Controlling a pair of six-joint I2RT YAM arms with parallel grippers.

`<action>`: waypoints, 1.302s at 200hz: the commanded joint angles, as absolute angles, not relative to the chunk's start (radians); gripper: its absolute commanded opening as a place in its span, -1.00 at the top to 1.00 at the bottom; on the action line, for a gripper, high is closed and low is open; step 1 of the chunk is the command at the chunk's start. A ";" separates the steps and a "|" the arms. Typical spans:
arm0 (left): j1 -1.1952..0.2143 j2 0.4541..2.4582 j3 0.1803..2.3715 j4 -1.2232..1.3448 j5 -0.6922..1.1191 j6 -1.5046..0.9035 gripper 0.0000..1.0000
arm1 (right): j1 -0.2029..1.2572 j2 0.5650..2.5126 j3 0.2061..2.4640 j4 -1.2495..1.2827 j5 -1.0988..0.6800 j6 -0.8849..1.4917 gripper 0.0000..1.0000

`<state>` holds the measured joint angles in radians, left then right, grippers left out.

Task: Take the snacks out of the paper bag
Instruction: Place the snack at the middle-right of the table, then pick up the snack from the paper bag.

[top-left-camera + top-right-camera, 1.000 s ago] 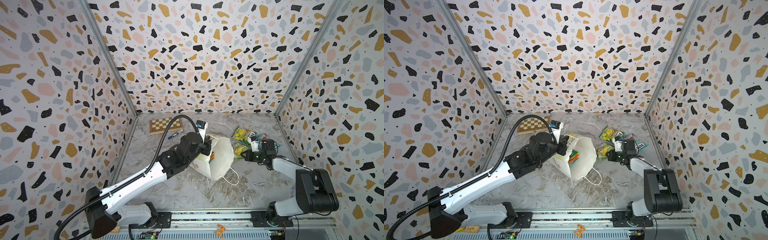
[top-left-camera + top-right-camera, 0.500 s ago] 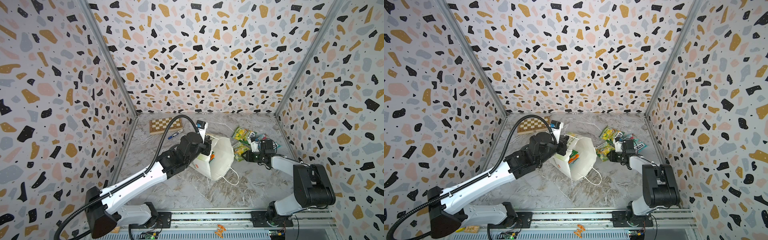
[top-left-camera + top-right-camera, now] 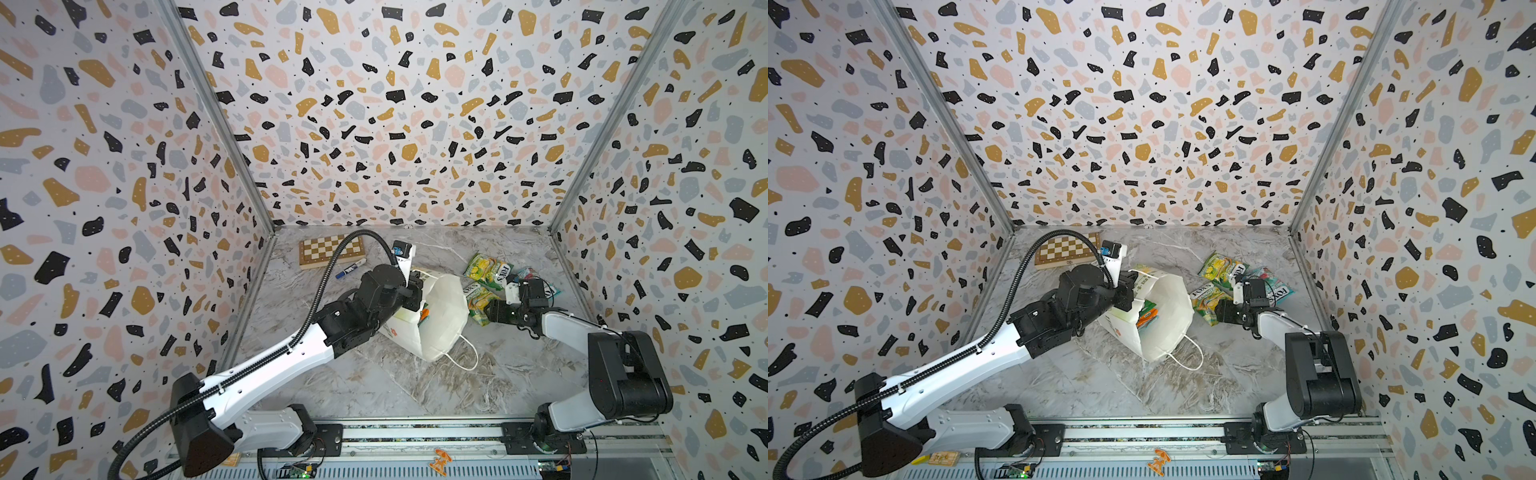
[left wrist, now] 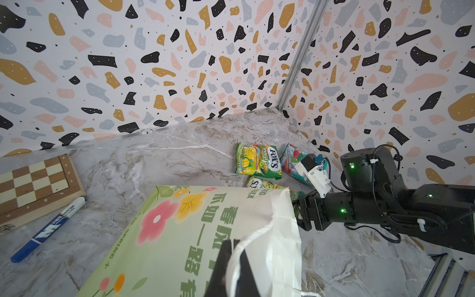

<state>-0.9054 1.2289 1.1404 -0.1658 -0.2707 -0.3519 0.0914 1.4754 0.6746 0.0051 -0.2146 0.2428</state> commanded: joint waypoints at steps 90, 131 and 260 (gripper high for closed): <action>-0.911 1.209 1.141 -0.131 -0.232 -0.320 1.00 | 0.115 1.080 0.635 0.129 -0.546 0.317 -0.53; -0.911 1.207 1.141 -0.118 -0.210 -0.320 1.00 | 0.254 1.000 0.634 0.158 -0.653 0.264 -0.52; -0.911 1.203 1.166 -0.105 -0.179 -0.320 1.00 | 0.563 1.110 0.612 0.154 -0.653 0.152 -0.46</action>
